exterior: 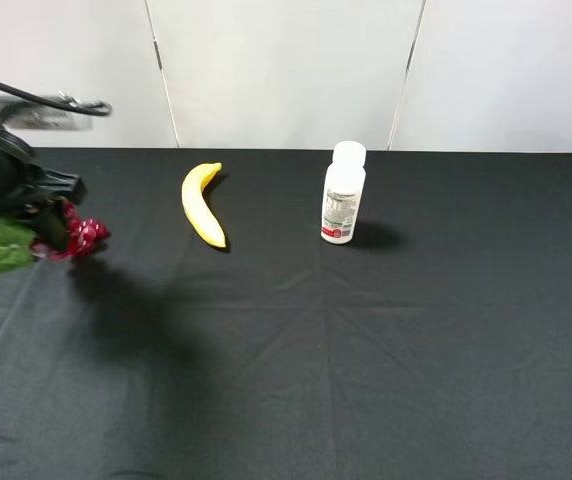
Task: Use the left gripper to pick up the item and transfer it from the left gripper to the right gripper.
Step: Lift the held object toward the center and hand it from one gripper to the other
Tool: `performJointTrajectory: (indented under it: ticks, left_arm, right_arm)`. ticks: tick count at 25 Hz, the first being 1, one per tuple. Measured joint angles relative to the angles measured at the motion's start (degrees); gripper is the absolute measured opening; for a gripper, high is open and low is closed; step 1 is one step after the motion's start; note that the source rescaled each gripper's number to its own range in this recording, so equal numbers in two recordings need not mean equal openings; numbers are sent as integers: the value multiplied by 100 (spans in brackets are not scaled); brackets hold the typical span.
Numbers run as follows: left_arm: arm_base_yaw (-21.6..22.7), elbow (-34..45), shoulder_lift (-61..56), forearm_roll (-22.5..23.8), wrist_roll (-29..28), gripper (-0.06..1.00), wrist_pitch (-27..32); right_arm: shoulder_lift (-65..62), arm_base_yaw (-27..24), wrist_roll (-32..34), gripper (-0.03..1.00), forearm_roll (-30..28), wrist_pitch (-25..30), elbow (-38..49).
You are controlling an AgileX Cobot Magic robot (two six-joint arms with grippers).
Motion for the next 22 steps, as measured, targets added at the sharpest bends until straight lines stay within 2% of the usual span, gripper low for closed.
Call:
performJointTrajectory:
  ticks: [10,17,22]
  left_arm:
    - [0,0,-1414,25,271,3,884]
    - [0,-67,-1778,25,290,3,1661]
    - [0,-419,-1791,-9,437,2,1676]
  right_arm:
    - [0,0,0,100,0,0,0]
    - [0,0,0,100,0,0,0]
    - [0,0,0,100,0,0,0]
